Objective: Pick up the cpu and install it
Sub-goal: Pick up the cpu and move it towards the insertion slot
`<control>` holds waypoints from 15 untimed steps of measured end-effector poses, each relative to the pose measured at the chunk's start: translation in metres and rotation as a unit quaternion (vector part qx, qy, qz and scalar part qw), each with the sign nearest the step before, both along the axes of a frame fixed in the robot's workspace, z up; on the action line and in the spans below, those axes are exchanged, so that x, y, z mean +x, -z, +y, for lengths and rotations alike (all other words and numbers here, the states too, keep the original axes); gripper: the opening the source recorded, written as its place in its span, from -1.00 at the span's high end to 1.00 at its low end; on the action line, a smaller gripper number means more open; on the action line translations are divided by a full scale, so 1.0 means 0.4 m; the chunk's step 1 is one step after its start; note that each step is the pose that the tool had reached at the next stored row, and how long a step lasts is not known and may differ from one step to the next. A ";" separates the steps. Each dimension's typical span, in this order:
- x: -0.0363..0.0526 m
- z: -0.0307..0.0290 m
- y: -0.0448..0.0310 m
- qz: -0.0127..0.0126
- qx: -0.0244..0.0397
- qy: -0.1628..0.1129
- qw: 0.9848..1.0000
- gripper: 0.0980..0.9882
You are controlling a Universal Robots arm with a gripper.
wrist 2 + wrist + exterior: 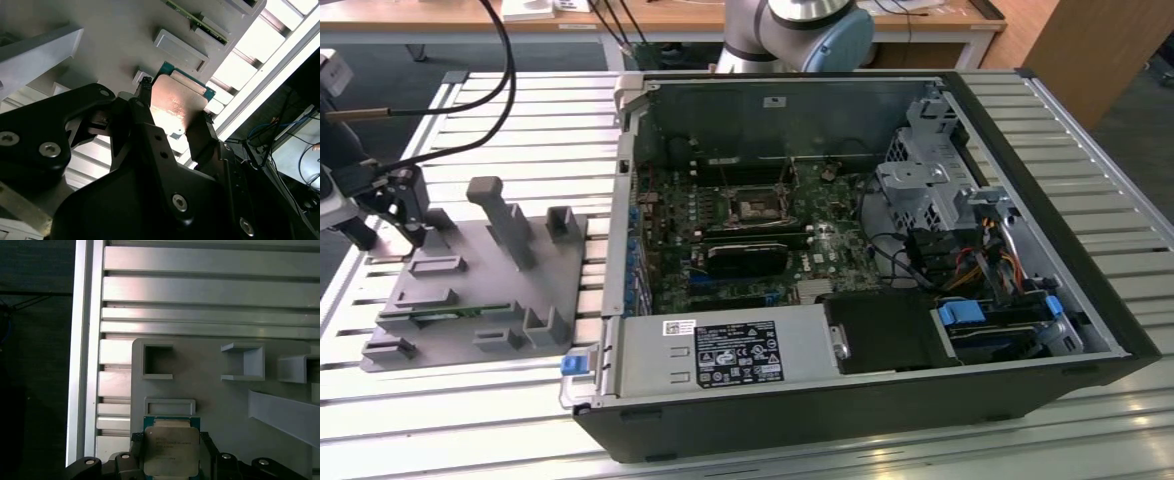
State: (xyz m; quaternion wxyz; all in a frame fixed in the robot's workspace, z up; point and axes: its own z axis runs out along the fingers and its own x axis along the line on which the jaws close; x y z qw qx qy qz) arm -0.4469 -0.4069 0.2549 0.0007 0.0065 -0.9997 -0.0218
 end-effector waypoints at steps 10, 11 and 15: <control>0.000 0.000 -0.005 0.000 0.000 0.000 1.000 0.03; 0.000 0.000 -0.006 0.000 0.000 0.000 1.000 0.03; 0.000 0.000 -0.008 0.000 0.000 0.000 1.000 0.03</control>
